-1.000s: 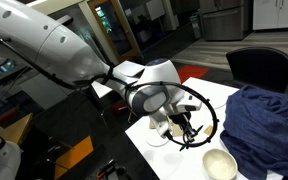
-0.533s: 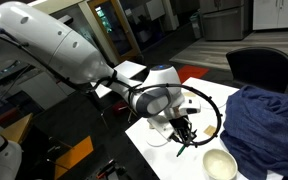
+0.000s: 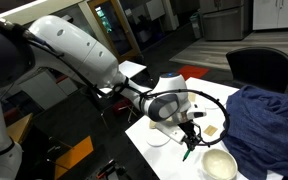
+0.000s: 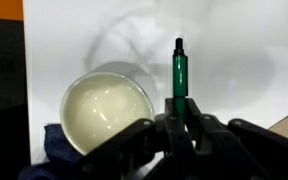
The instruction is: Put he pen on the table then move the bowl to the left
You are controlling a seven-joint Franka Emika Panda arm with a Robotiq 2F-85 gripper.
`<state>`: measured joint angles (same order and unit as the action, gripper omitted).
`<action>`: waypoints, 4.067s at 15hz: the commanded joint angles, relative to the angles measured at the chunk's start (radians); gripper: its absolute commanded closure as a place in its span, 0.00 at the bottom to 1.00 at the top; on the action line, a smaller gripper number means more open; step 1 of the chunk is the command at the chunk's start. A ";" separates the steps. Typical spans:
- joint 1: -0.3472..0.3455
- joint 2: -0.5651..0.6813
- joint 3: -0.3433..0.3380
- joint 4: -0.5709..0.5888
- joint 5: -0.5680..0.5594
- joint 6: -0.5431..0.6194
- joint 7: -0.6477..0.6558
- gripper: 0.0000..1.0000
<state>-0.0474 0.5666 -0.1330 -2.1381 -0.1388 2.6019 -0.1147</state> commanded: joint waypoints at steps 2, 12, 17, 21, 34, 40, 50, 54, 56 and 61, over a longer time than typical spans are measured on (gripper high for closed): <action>-0.007 0.075 0.028 0.079 -0.026 -0.025 -0.019 0.97; 0.010 0.211 0.049 0.193 -0.022 -0.008 0.000 0.97; 0.015 0.284 0.044 0.252 -0.023 -0.012 0.005 0.97; 0.031 0.316 0.031 0.275 -0.031 -0.014 0.019 0.61; 0.117 0.128 -0.035 0.143 -0.041 0.037 0.161 0.00; 0.239 0.044 -0.192 0.047 -0.113 0.135 0.417 0.00; 0.157 0.059 -0.170 0.009 -0.069 0.161 0.415 0.00; 0.080 0.085 -0.110 0.025 -0.034 0.155 0.345 0.00; 0.047 0.105 -0.089 0.037 -0.022 0.155 0.309 0.00; -0.002 0.154 -0.059 0.074 -0.015 0.146 0.231 0.00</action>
<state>-0.0153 0.6927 -0.2219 -2.0941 -0.1757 2.7398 0.1812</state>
